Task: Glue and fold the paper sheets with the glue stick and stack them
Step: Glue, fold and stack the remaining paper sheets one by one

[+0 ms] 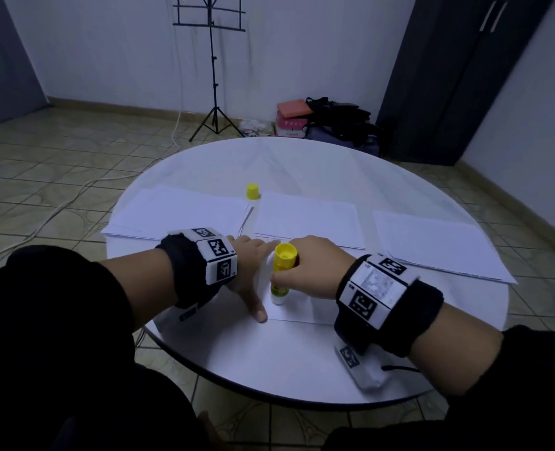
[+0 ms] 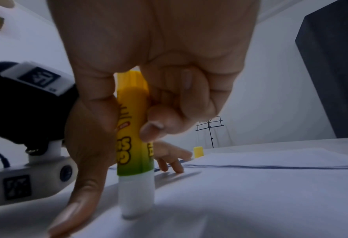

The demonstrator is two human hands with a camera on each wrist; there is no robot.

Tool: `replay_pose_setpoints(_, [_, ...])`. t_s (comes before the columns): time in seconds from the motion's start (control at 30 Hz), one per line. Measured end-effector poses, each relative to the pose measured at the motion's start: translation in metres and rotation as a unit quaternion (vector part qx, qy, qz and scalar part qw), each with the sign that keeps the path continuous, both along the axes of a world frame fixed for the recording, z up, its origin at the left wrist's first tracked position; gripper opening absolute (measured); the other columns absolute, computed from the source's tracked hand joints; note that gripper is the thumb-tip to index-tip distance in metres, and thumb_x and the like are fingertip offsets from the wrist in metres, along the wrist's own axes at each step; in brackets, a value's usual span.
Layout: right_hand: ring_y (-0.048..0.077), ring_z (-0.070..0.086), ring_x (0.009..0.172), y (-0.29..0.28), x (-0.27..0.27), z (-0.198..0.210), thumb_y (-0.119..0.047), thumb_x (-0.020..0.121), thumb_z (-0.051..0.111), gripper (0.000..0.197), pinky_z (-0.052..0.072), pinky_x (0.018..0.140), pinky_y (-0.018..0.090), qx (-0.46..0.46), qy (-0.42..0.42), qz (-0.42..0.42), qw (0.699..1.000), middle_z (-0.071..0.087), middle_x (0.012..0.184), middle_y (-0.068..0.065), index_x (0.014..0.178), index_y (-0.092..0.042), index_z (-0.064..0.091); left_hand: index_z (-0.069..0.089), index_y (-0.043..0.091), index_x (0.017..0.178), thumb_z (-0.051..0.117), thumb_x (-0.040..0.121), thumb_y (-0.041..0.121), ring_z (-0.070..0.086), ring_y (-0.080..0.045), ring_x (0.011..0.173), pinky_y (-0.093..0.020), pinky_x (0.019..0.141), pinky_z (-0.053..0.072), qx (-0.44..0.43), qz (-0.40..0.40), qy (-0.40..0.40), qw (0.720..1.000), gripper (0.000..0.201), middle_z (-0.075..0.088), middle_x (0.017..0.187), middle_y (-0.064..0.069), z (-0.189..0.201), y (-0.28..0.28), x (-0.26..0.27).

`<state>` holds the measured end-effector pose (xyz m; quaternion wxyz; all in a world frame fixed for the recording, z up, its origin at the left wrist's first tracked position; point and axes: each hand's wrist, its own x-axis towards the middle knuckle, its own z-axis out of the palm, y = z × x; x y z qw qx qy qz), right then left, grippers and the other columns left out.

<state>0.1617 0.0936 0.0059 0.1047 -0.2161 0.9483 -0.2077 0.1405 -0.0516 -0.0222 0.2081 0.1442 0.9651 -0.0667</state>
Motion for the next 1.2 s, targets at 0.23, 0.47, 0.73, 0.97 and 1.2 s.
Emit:
replay_pose_setpoints(0.23, [0.020,0.061,0.082,0.051,0.013,0.002,-0.028,0.073,0.067,0.024,0.050,0.071,0.033,0.007,-0.009,-0.049,0.999,0.067,0.088,0.005,0.082,-0.006,0.064,0.003,0.047,0.148,0.071,0.052,0.077,0.030,-0.029,0.137,-0.049,0.111,0.027,-0.112,-0.027,-0.019,0.993,0.121,0.026,0.151,0.001,0.007,0.016,-0.003])
replay_pose_setpoints(0.47, [0.020,0.064,0.089,0.115,0.011,0.004,-0.032,0.071,0.068,0.024,0.053,0.082,0.042,0.022,-0.041,-0.101,0.994,0.069,0.093,0.002,0.086,-0.012,0.069,0.019,0.040,0.146,0.077,0.054,0.068,0.029,-0.025,0.136,-0.046,0.109,0.030,-0.139,-0.063,-0.015,0.988,0.111,0.021,0.151,0.010,0.016,0.028,0.001])
replay_pose_setpoints(0.73, [0.016,0.051,0.058,0.131,-0.022,0.014,-0.022,0.080,0.068,0.020,0.042,0.057,0.026,-0.073,-0.054,-0.205,0.975,0.060,0.075,0.008,0.082,-0.003,0.064,0.020,0.035,0.144,0.088,0.057,0.045,0.052,-0.019,0.117,-0.025,0.085,0.037,-0.089,0.006,-0.059,0.994,0.110,0.045,0.135,0.010,0.017,0.034,-0.005])
replay_pose_setpoints(0.97, [0.022,0.051,0.068,0.125,-0.044,0.006,-0.030,0.082,0.066,0.025,0.041,0.067,0.031,-0.045,-0.046,-0.245,0.967,0.057,0.079,0.009,0.079,-0.007,0.056,0.004,0.043,0.148,0.089,0.052,0.049,0.035,-0.024,0.135,-0.042,0.104,0.038,-0.120,-0.025,-0.066,0.990,0.128,0.022,0.149,0.009,0.019,0.042,-0.006])
replay_pose_setpoints(1.2, [0.018,0.052,0.064,0.132,-0.017,0.014,-0.028,0.080,0.069,0.025,0.039,0.063,0.027,0.001,-0.075,-0.195,0.978,0.059,0.071,0.004,0.078,-0.004,0.063,0.007,0.044,0.147,0.089,0.050,0.051,0.034,-0.025,0.135,-0.043,0.104,0.038,-0.121,-0.029,-0.056,0.991,0.127,0.023,0.148,0.008,0.018,0.042,-0.006])
